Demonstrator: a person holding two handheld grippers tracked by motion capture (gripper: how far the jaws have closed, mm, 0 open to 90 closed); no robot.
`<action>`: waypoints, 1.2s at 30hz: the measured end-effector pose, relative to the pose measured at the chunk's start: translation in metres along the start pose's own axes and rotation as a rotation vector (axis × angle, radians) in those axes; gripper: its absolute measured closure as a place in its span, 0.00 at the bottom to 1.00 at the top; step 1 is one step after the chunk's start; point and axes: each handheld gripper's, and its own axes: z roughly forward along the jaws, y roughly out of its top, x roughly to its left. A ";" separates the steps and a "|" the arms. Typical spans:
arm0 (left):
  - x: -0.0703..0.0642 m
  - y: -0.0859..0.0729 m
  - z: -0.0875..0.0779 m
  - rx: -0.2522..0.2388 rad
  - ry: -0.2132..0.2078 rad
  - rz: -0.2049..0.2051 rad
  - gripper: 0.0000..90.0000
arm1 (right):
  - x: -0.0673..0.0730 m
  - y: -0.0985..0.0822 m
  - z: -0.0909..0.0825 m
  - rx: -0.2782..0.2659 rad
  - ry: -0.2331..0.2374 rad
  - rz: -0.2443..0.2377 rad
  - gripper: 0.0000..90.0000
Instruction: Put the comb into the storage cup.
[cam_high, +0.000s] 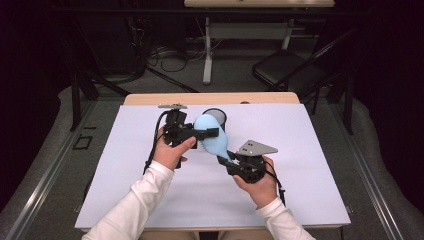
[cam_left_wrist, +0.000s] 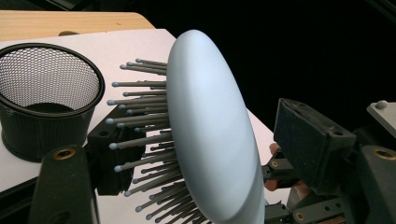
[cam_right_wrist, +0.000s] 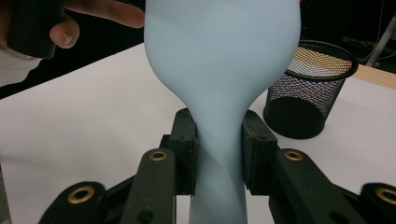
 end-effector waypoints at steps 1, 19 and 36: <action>0.000 0.000 0.000 0.001 0.000 -0.001 0.30 | 0.000 0.000 0.000 0.000 0.001 0.000 0.77; 0.000 -0.001 0.000 0.015 -0.010 -0.018 0.31 | -0.001 -0.001 0.001 0.001 0.008 0.006 0.77; 0.004 0.000 -0.002 0.013 -0.028 -0.046 0.40 | -0.004 -0.003 0.002 0.003 0.019 0.021 0.77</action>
